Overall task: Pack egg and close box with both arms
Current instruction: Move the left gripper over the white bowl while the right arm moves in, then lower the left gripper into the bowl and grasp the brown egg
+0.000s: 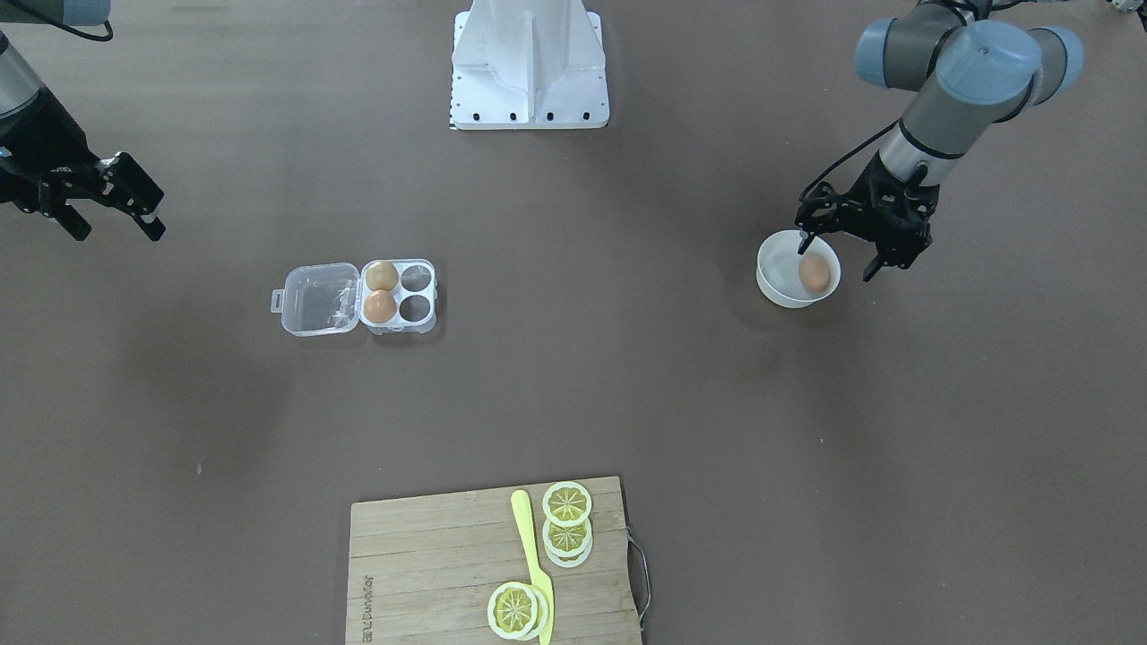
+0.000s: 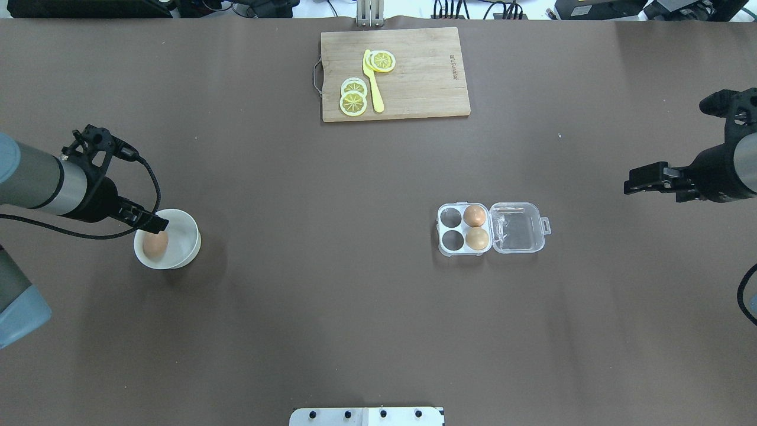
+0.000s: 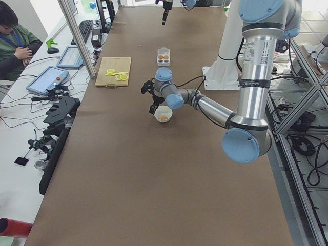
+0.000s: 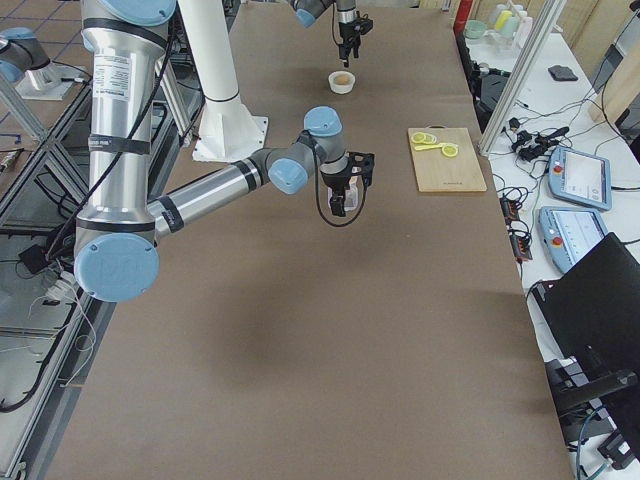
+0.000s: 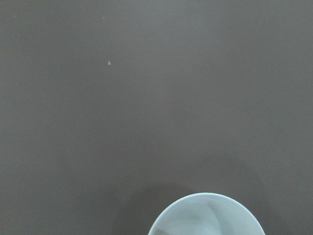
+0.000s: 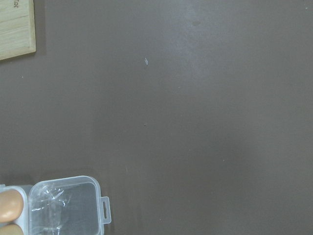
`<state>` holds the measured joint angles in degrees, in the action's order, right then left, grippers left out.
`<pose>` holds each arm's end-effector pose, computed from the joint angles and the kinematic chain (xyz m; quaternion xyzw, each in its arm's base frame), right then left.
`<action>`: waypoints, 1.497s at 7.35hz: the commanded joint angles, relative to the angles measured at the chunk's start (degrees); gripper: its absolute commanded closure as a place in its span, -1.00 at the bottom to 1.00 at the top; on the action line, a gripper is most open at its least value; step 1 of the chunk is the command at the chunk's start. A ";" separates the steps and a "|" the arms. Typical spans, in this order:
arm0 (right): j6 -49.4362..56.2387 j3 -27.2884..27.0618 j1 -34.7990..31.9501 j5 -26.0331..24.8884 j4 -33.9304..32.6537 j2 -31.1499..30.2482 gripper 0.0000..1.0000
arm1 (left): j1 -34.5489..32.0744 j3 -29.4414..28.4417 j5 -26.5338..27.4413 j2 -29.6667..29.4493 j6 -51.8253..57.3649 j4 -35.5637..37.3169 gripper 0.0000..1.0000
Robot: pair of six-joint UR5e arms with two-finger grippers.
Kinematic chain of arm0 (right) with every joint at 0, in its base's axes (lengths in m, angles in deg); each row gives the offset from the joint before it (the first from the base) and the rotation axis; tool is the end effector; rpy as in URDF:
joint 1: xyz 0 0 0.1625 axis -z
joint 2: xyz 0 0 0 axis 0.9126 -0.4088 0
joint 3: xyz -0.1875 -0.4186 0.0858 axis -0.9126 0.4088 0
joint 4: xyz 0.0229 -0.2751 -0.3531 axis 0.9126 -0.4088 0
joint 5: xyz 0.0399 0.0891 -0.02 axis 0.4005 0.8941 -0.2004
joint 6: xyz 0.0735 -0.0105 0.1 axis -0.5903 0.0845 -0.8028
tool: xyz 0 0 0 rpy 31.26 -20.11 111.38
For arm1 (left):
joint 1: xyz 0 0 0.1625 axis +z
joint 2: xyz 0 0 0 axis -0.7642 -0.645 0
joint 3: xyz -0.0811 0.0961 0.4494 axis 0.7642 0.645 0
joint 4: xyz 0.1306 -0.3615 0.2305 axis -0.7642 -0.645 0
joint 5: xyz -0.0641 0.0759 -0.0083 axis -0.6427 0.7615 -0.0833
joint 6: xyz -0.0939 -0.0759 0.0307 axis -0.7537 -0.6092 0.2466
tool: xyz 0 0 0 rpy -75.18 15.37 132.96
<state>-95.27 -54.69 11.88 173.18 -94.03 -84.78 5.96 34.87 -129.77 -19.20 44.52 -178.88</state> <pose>-0.2280 -0.4406 0.4517 0.0770 -0.4227 0.0978 0.8977 0.3610 -0.4578 0.4723 0.1734 0.4109 0.1793 0.8769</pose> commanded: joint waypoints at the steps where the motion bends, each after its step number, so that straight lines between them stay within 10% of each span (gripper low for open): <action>1: -0.01 0.05 -0.06 -0.12 0.01 -0.07 -0.98 | 3.08 -0.86 0.04 -0.21 -6.10 -0.20 -0.94; 11: -0.01 0.04 0.02 -1.35 0.01 -0.16 -0.98 | 4.24 -2.27 1.63 0.14 -11.16 -0.20 -0.57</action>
<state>-95.28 -54.67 11.89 172.05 -94.02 -84.88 10.20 32.95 -128.18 -19.09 33.40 -179.07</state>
